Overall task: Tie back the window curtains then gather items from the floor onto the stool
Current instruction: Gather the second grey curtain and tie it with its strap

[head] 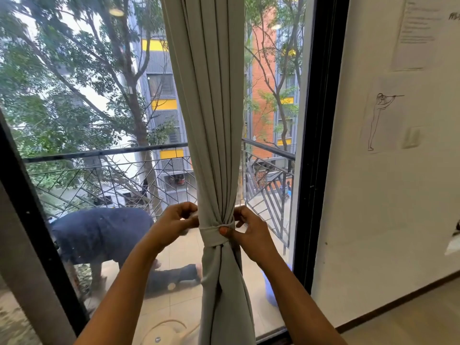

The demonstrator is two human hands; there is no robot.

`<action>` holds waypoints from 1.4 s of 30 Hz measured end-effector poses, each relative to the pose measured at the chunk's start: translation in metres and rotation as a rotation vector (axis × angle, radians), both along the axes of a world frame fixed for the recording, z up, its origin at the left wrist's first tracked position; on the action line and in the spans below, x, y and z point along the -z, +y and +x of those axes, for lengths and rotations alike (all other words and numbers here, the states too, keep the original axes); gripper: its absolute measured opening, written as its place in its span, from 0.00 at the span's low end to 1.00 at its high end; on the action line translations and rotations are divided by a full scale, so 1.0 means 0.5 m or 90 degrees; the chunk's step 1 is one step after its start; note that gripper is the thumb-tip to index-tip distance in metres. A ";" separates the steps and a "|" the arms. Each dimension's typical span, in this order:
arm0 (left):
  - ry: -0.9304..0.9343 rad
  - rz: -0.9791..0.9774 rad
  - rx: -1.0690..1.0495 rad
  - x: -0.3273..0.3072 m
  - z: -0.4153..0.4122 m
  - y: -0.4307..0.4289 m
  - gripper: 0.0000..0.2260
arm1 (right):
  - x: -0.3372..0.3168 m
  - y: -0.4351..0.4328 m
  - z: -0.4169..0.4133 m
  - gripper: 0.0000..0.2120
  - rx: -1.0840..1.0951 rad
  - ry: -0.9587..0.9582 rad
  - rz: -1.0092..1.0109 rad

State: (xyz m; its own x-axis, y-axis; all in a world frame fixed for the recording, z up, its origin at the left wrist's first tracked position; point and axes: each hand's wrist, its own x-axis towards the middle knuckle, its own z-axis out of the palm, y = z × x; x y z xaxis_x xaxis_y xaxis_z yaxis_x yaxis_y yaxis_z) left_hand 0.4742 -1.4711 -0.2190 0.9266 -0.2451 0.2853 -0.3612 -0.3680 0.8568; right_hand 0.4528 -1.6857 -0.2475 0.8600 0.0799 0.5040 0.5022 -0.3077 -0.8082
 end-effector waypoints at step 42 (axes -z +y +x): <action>-0.575 0.262 -0.401 0.103 0.020 -0.208 0.15 | -0.085 -0.079 0.087 0.09 0.114 -0.283 -0.308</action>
